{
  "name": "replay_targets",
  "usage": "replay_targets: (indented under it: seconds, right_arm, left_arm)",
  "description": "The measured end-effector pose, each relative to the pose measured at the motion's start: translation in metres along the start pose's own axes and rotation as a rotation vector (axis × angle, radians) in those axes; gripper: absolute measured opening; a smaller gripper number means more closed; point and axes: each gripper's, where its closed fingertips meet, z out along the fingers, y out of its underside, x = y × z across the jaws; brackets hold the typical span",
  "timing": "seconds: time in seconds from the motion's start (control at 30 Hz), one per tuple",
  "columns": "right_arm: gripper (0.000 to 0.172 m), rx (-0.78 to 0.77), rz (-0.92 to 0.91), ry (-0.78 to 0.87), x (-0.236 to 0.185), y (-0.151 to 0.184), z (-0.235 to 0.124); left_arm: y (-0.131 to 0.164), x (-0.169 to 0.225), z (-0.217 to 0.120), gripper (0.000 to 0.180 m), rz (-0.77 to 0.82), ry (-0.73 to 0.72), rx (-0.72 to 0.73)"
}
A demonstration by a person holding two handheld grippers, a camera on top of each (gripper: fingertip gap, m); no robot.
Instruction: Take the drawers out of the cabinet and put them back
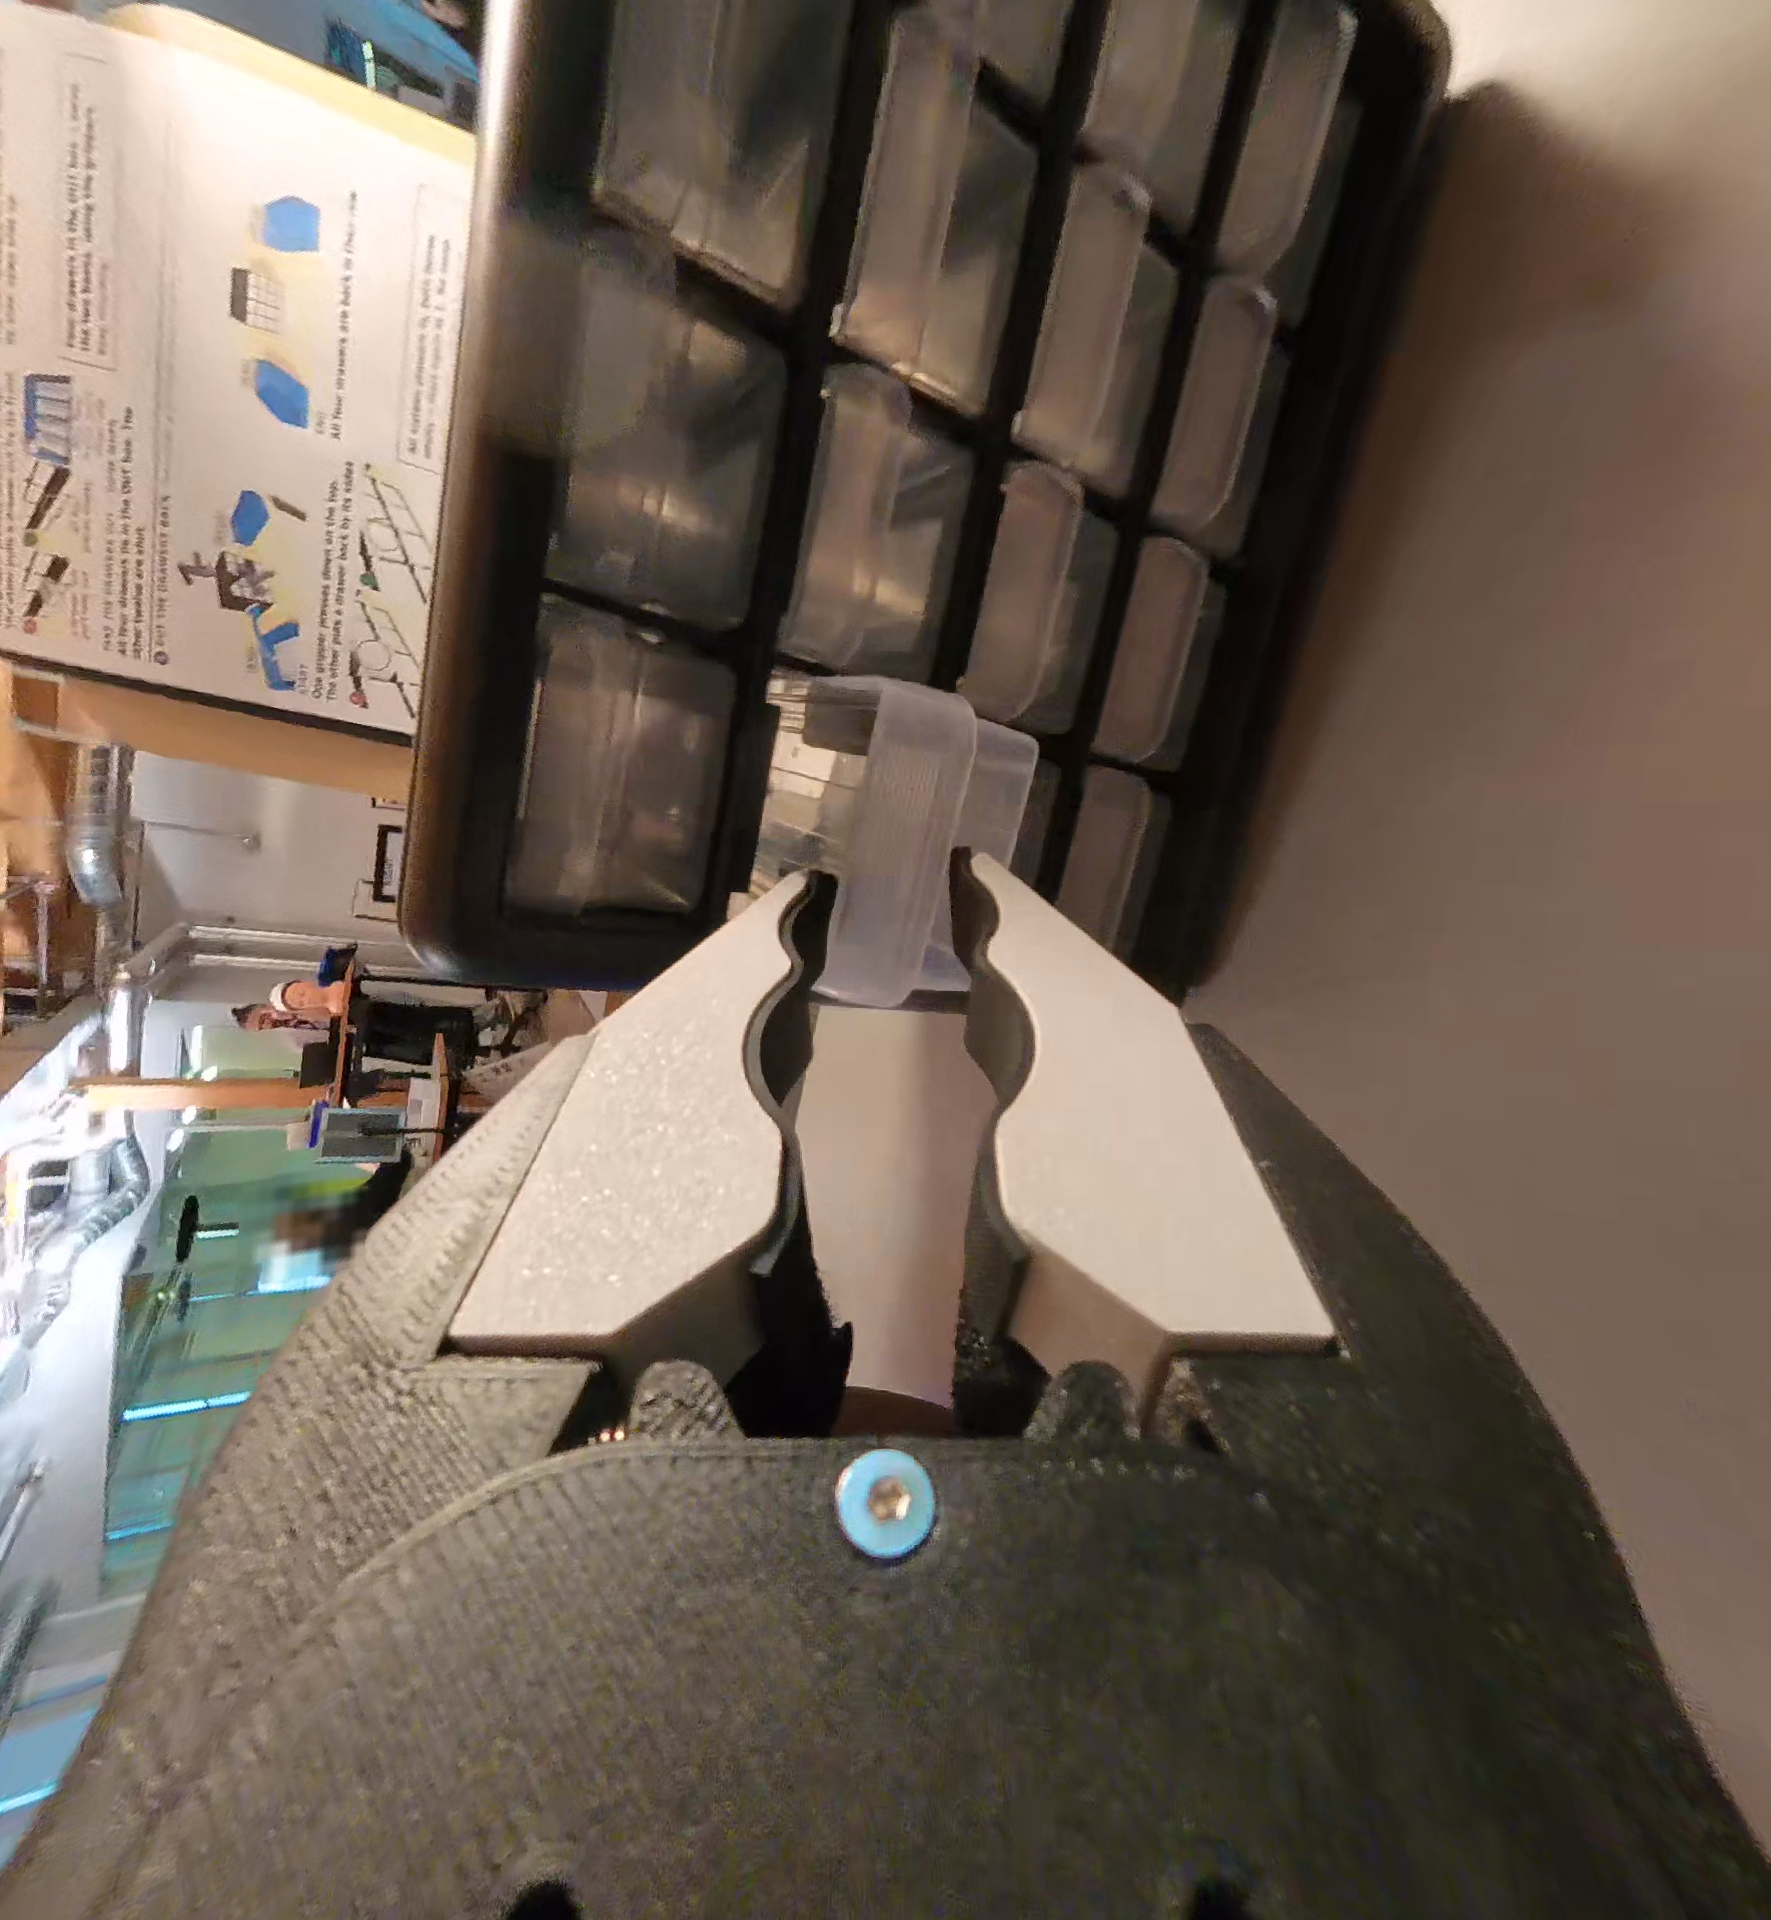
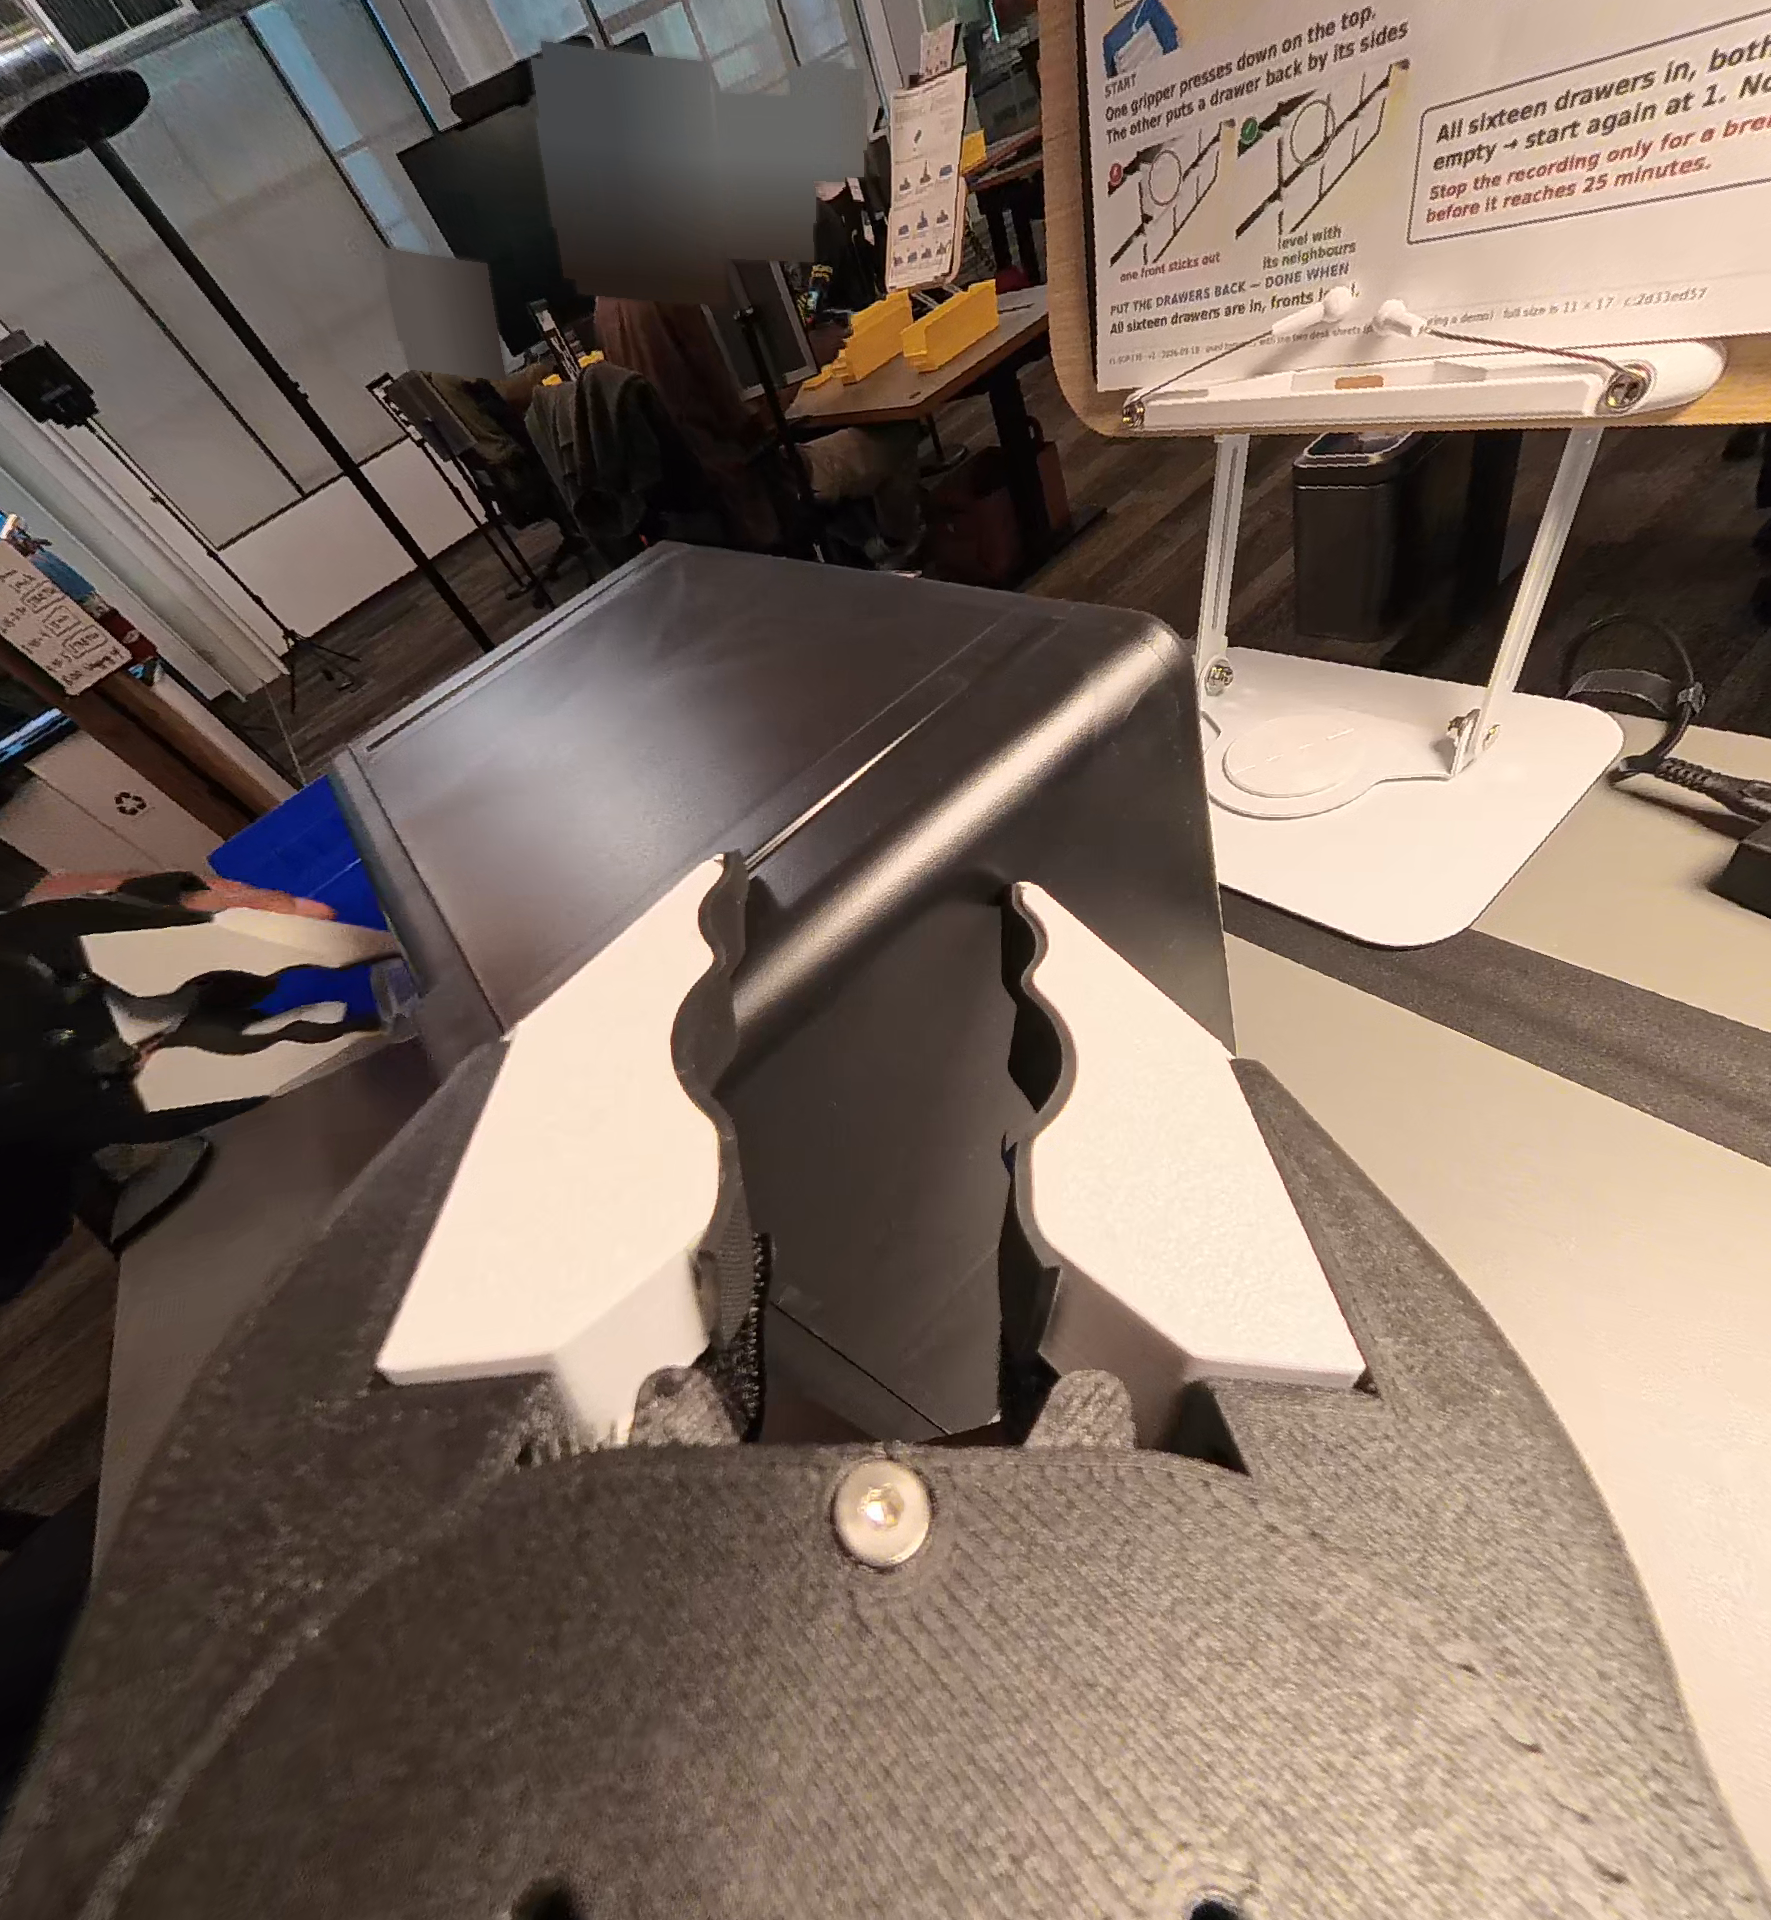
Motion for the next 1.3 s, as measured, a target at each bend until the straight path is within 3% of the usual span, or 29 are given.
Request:
replay_targets:
  seconds: [0.13, 0.37, 0.6, 0.9, 1.13, 1.3]
  right_arm:
    - [0.053, 0.0, 0.0, -0.001, 0.0, 0.0, 0.0]
    - [0.053, -0.001, 0.0, -0.006, 0.0, 0.0, 0.0]
    - [0.053, 0.002, 0.002, -0.008, 0.0, 0.0, 0.0]
    - [0.053, 0.005, 0.001, -0.008, 0.0, -0.001, 0.0]
    - [0.053, 0.005, 0.0, -0.018, 0.0, -0.001, 0.0]
    - [0.052, 0.016, -0.011, 0.002, 0.0, -0.002, -0.002]
  left_arm:
    - [0.007, -0.02, 0.011, 0.038, -0.108, -0.126, 0.015]
    - [0.002, -0.011, -0.004, 0.038, -0.265, -0.192, 0.124]
    - [-0.014, 0.007, -0.005, 0.009, -0.267, -0.124, 0.205]
    - [-0.011, -0.001, 0.039, 0.004, -0.388, -0.074, 0.16]
    - [-0.014, 0.014, 0.026, 0.02, -0.441, -0.099, 0.251]
    - [0.007, 0.036, 0.016, 0.028, -0.606, -0.113, 0.333]
